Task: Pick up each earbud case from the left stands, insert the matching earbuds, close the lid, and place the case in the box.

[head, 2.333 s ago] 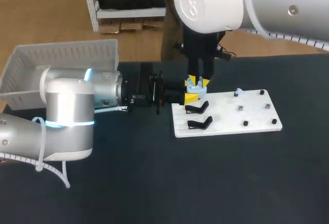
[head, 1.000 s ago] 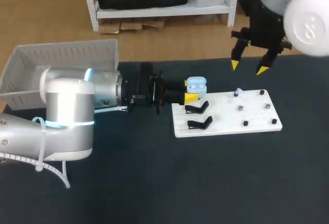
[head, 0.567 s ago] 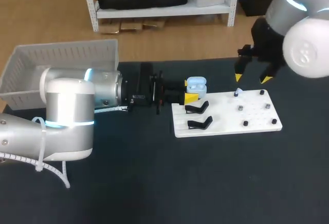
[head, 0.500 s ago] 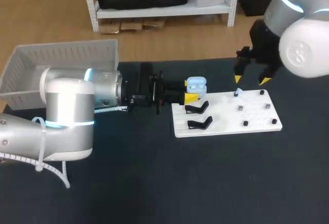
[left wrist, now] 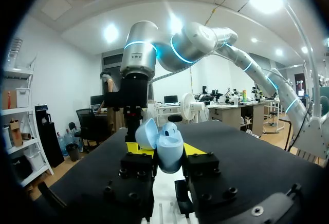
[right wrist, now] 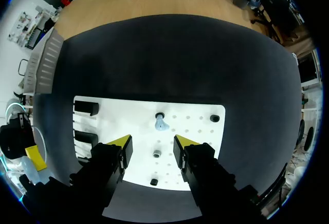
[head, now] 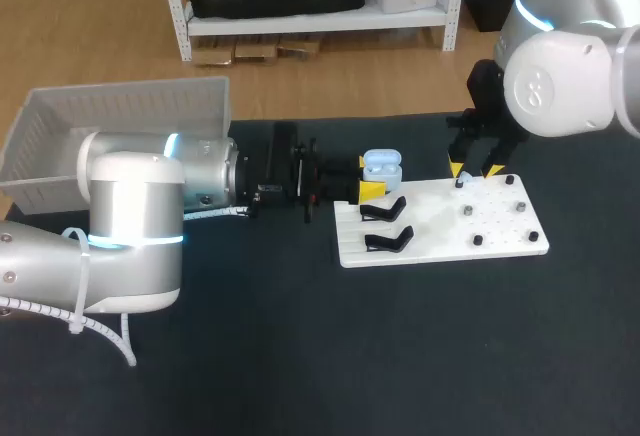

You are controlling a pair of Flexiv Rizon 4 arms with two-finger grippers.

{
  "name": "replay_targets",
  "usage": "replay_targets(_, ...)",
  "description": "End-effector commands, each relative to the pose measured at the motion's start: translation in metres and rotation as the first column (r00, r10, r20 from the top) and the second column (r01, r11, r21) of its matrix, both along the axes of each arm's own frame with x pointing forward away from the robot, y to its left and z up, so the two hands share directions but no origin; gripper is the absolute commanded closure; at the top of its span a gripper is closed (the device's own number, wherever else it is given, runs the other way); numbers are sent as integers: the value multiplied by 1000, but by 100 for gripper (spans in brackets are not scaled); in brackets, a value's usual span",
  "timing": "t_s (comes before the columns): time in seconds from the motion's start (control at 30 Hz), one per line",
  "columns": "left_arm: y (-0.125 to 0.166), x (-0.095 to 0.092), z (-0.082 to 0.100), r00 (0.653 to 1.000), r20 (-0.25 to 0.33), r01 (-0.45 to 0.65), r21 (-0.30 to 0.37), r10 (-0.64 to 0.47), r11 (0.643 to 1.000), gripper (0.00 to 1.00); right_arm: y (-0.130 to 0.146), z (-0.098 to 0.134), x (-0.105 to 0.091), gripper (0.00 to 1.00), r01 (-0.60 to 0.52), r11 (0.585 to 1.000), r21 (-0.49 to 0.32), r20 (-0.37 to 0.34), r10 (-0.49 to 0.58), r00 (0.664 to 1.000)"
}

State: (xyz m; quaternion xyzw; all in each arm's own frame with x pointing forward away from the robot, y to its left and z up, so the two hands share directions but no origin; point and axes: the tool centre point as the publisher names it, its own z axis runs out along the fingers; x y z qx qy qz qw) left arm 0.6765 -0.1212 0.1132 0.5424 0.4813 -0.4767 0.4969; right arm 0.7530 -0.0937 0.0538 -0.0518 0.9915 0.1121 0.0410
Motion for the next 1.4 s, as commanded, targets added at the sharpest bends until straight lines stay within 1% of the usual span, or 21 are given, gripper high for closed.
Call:
replay_targets(0.03,-1,-2,-1,1000,4,-8,-3,8,1000,100,-2,-4,3,51,1,1000,7,-8,-1,1000)
replay_targets(0.4,-1,-2,-1,1000,4,-8,-3,8,1000,100,-3,-16,5,56,8,1000,22,-9,-8,1000)
replay_targets(0.9,-1,-2,-1,1000,4,-8,-3,8,1000,100,0,-23,11,64,13,1000,27,-3,-12,1000)
replay_targets(1.4,-1,-2,-1,1000,4,-8,-3,8,1000,100,-2,-23,12,71,30,999,23,1,-30,1000)
